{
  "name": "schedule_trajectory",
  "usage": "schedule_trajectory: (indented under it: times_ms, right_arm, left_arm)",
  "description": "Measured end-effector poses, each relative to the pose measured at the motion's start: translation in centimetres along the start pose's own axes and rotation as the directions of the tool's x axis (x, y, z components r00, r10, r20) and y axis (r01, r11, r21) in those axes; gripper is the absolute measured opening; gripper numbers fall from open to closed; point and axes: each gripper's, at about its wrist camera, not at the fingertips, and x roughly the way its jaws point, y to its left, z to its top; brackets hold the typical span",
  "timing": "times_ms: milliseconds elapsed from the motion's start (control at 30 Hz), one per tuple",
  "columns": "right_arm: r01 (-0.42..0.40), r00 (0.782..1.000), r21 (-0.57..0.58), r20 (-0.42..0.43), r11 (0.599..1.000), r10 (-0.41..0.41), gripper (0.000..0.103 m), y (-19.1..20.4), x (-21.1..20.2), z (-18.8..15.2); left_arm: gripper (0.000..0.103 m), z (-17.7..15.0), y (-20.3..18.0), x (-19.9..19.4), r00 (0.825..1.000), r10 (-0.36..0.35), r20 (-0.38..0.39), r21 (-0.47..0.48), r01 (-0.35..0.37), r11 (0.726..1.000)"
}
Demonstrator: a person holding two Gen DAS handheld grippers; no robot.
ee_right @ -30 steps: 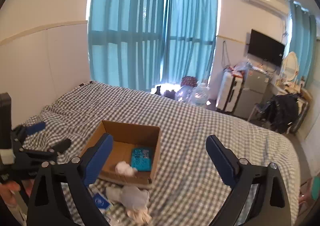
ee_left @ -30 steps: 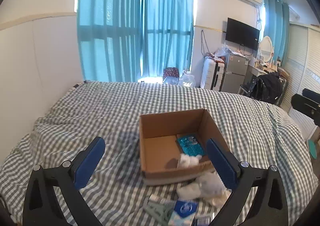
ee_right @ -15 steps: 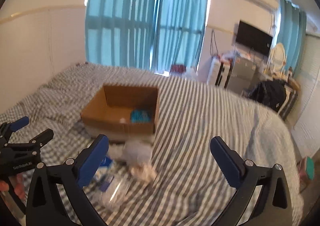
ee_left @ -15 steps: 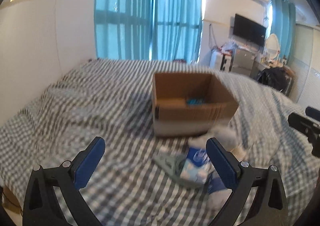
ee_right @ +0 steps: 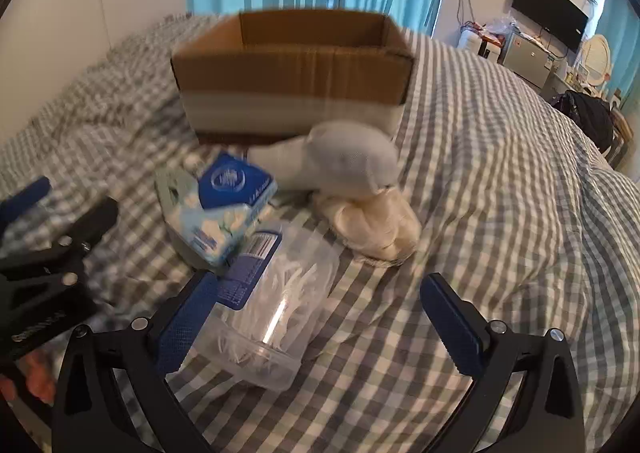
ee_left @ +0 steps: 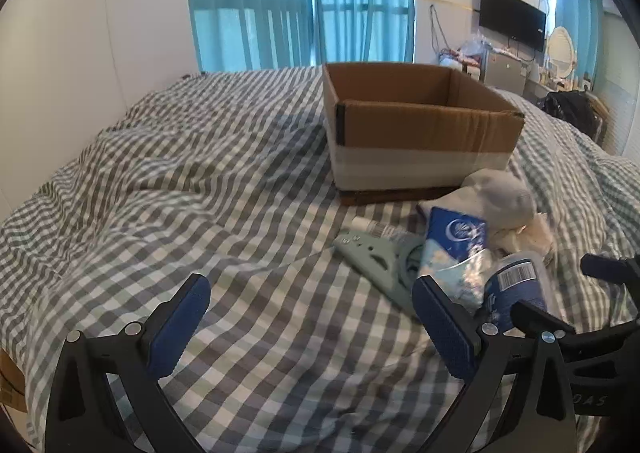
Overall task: Organize objects
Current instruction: 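Grasp the blue Vinda tissue pack with the left gripper while the right grasps the cotton-swab jar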
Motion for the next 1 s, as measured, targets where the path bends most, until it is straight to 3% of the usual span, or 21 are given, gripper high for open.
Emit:
schedule_trajectory:
  times_ms: [133,167,200,233,467,667,867,967,1000]
  right_arm:
    - [-0.061,0.998,0.014,-0.025,0.998,0.062,0.096,0.3,1.3,-0.2]
    - [-0.078,0.996,0.010,-0.037,0.997,0.078,0.090,0.4,1.7,-0.3]
    - [-0.108,0.993,0.005,-0.050,0.994,0.108,0.074,0.5,2.1,-0.4]
    - [-0.147,0.987,0.005,-0.064,0.989,0.147,0.072,0.7,2.4,-0.6]
    - [-0.155,0.988,0.024,-0.005,0.988,0.156,0.069,-0.5,0.5,-1.0]
    - [-0.106,0.991,0.053,0.091,0.993,0.101,0.067,-4.3,-2.7,-0.2]
    - [-0.070,0.992,0.102,0.110,0.992,0.058,0.067,-7.6,-2.8,-0.1]
    - [-0.076,0.992,0.112,0.110,0.991,0.064,0.067,-8.1,-2.4,-0.3]
    - [-0.077,0.992,0.110,0.108,0.991,0.065,0.067,-8.2,-2.2,-0.4]
  left_arm:
    - [0.103,-0.1,0.9,1.0,0.999,-0.026,-0.046,-0.045,0.024,0.999]
    - [0.103,-0.1,1.0,1.1,0.998,-0.030,-0.050,-0.051,0.028,0.998]
    - [0.103,-0.1,1.0,1.1,0.998,-0.032,-0.053,-0.054,0.029,0.998]
    - [0.103,-0.1,0.9,1.1,0.998,-0.032,-0.055,-0.052,0.029,0.998]
    - [0.103,0.0,-0.9,0.8,0.996,-0.060,-0.069,-0.018,0.059,0.998]
    - [0.103,1.1,-4.4,1.0,0.991,-0.120,-0.065,0.023,0.121,0.992]
    - [0.103,1.5,-8.0,3.2,0.987,-0.140,-0.084,0.085,0.147,0.985]
    - [0.094,1.4,-9.4,4.3,0.988,-0.126,-0.089,0.126,0.136,0.983]
    - [0.087,1.3,-9.8,4.7,0.988,-0.122,-0.099,0.140,0.135,0.981]
